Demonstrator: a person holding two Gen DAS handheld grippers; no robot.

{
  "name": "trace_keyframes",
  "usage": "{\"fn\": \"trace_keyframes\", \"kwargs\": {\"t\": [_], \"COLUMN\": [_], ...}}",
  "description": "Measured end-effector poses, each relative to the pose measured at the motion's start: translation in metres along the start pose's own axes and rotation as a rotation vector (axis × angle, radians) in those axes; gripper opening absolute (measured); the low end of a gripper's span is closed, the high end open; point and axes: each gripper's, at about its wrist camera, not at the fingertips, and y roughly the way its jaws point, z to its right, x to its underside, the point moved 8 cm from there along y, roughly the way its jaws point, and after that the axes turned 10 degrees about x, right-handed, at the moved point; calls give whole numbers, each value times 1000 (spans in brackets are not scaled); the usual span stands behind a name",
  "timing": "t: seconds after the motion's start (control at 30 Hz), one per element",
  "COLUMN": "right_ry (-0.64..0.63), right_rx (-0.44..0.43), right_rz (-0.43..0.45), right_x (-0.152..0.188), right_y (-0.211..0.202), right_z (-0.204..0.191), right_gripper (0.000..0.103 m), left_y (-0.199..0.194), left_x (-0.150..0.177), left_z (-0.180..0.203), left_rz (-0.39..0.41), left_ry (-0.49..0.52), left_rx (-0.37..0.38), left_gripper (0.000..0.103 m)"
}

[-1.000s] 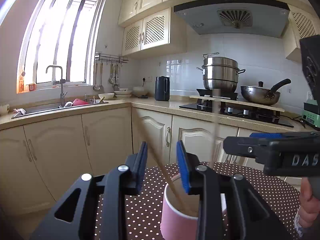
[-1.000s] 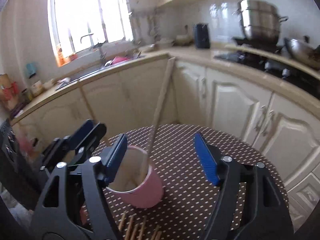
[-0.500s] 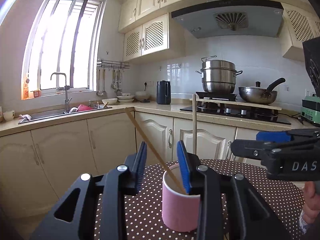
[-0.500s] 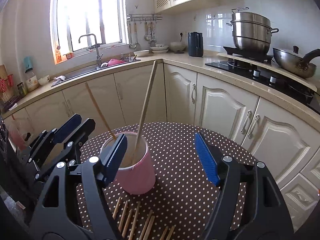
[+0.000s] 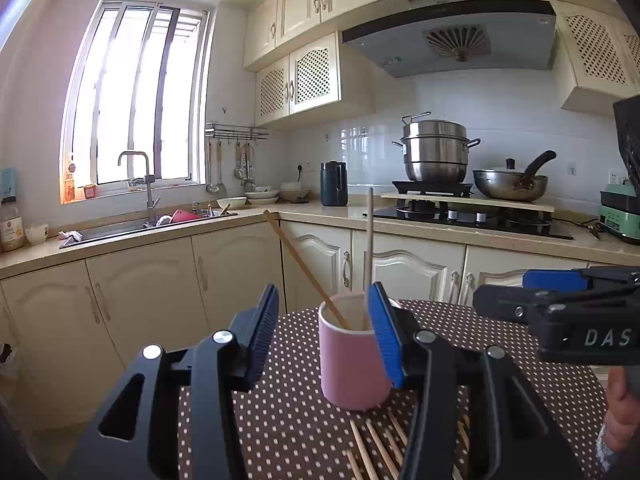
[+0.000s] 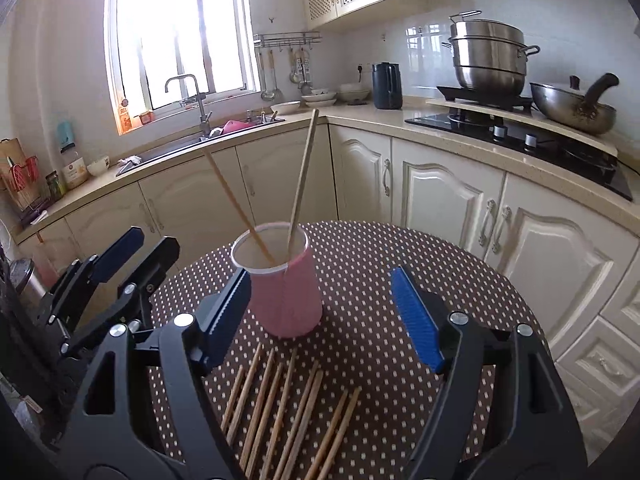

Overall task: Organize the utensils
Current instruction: 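Withdraw both grippers from the cup back over the chopsticks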

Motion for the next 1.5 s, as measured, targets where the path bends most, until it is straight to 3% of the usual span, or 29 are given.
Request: {"fn": "trace_keyframes", "kwargs": {"t": [0.57, 0.87, 1.3, 1.5], "right_ry": [43, 53, 62, 58], "right_rx": [14, 53, 170, 196], "right_rz": [-88, -147, -278, -346], "right_x": [66, 88, 128, 140], "right_y": [-25, -13, 23, 39], "right_z": [11, 18, 34, 39], "right_gripper": [73, 73, 73, 73], "left_y": [-42, -41, -20, -6], "left_x": [29, 59, 108, 130], "left_z": [37, 35, 10, 12], "left_rz": [-74, -216, -398, -489], "left_ry": [23, -26, -209, -266], "left_rx": [6, -14, -38, -3], "left_gripper": [54, 55, 55, 55]}}
